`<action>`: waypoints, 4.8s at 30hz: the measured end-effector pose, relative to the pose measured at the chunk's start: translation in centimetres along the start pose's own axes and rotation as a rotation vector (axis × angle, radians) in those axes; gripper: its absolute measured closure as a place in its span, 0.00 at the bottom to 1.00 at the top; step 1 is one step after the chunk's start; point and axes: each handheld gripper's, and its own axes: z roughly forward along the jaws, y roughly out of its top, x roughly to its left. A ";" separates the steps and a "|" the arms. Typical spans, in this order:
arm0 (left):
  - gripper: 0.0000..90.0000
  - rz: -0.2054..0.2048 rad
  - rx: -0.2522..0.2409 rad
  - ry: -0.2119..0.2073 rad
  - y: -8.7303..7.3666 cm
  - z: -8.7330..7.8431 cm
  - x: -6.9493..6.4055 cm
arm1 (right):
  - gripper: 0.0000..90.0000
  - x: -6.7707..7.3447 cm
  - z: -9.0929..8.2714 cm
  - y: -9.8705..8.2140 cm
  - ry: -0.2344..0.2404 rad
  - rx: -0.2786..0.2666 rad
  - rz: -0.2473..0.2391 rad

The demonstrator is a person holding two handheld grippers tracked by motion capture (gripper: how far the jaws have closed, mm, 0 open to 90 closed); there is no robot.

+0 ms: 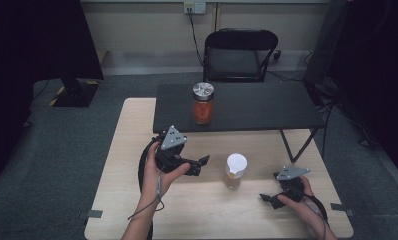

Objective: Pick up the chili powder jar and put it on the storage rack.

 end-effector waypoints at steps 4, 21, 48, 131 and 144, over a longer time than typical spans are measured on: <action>0.05 -0.013 0.009 0.002 -1.0 0.4 0.0 | 0.00 0.0 0.0 0.0 0.000 0.000 0.000; 0.05 -0.052 0.046 0.003 -4.3 1.4 0.0 | 0.00 0.0 0.0 0.0 0.000 0.000 0.000; 0.04 -0.052 0.116 -0.005 -7.8 3.1 0.0 | 0.00 0.0 0.0 0.0 0.000 0.000 0.000; 0.00 0.086 0.324 -0.016 -9.7 6.4 -0.1 | 0.00 0.0 0.0 0.0 -0.002 -0.002 0.000; 0.00 0.081 0.322 -0.009 -9.7 6.4 -0.3 | 0.00 0.1 0.0 0.0 -0.002 -0.002 0.001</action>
